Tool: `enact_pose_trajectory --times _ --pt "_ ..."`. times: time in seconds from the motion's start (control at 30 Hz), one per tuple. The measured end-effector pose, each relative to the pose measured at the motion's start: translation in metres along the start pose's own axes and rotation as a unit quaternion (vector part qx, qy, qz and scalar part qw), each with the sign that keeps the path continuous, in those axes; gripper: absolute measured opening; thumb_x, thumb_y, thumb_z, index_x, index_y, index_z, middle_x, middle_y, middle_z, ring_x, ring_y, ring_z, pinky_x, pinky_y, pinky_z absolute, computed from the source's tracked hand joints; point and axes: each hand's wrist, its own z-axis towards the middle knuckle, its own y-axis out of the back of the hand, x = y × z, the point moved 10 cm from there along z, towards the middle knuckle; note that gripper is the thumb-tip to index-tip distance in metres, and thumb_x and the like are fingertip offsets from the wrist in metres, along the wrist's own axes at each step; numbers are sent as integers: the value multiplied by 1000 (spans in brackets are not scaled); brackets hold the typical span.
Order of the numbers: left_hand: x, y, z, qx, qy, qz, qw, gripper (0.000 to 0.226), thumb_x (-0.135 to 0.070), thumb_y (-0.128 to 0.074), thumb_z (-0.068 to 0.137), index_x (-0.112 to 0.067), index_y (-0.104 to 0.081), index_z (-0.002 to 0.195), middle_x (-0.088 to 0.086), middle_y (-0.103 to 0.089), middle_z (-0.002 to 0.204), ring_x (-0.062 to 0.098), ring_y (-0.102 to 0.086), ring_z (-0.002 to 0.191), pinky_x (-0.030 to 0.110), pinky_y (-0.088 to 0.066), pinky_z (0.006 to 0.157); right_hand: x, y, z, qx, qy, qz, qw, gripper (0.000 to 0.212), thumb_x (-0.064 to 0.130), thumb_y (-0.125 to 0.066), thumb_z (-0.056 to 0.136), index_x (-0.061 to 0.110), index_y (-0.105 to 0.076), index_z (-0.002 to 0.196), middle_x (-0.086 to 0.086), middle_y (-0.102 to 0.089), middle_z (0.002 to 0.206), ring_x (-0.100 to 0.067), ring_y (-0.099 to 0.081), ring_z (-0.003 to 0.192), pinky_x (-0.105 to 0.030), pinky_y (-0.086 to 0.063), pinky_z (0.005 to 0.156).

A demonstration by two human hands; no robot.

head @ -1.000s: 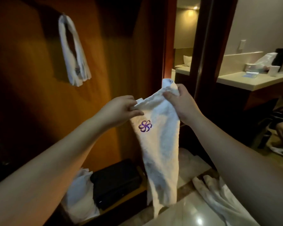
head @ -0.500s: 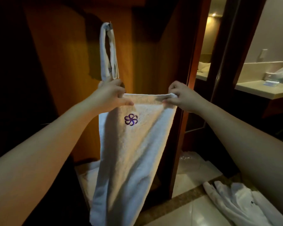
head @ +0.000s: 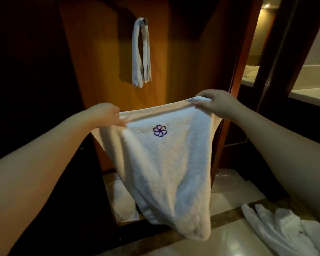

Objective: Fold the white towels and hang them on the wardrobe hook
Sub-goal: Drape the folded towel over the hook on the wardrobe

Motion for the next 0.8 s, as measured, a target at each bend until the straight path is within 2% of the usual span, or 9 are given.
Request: enact_pose_trajectory --times 0.13,0.23,0.3,0.37,0.43,0.5,0.57,0.7,0.8 --pt "41 -3 -2 16 50 -50 997 59 -56 -71 84 -5 -68 115 11 -66 112 30 -60 105 34 -42 79 -25 7 -2 1 -33 -8 999 17 36 -67 94 19 -64 93 3 -59 85 -19 -54 87 -28 -36 65" --pt "50 -3 -6 7 44 -185 982 32 -46 -75 83 -19 -73 100 2 -67 101 24 -60 104 34 -41 85 -46 8 -6 -5 -63 -2 998 21 38 -66 94 17 -62 94 3 -59 86 -15 -53 81 -29 -36 62" --pt "50 -8 -10 16 42 -352 935 20 -33 -76 83 -20 -73 98 0 -68 105 21 -57 111 33 -35 98 -62 5 -10 -9 -93 19 995 19 41 -65 94 22 -62 95 4 -60 89 -13 -55 82 -31 -40 64" --pt "51 -15 -11 17 39 -499 866 20 -28 -82 74 -16 -78 90 1 -74 103 22 -59 115 39 -29 115 -81 -2 -14 -4 -131 47 990 19 42 -66 92 24 -63 96 3 -62 93 -16 -58 86 -35 -45 70" --pt "50 -23 -12 9 42 -586 809 17 -27 -81 73 -15 -80 84 -1 -77 93 21 -65 106 47 -29 118 -97 -12 -19 14 -162 67 984 22 44 -69 90 23 -65 95 0 -64 95 -19 -60 89 -38 -47 75" --pt "44 -26 -14 -13 45 -646 762 13 -25 -68 89 -13 -74 90 -4 -76 80 14 -72 84 42 -44 105 -108 -21 -23 32 -176 55 982 28 47 -70 88 20 -66 93 -3 -64 94 -21 -60 89 -37 -46 73" --pt "37 -29 -14 -28 47 -685 727 17 -28 -59 97 -13 -66 100 -6 -75 76 9 -72 73 36 -51 86 -116 -29 -25 42 -188 29 981 33 49 -69 87 18 -66 96 -4 -64 93 -21 -60 86 -38 -46 73" --pt "33 -33 -13 -45 66 -705 705 30 -36 -63 95 -12 -66 112 0 -77 90 15 -74 85 37 -57 80 -121 -41 -28 70 -206 -24 976 39 52 -66 90 13 -66 98 -6 -62 91 -20 -56 80 -33 -42 68" --pt "29 -45 -16 -52 89 -716 690 23 -29 -62 98 -10 -67 109 4 -78 92 16 -75 80 28 -59 59 -121 -59 -37 138 -222 -94 961 51 57 -61 91 7 -67 98 -6 -60 86 -20 -54 77 -32 -40 67"
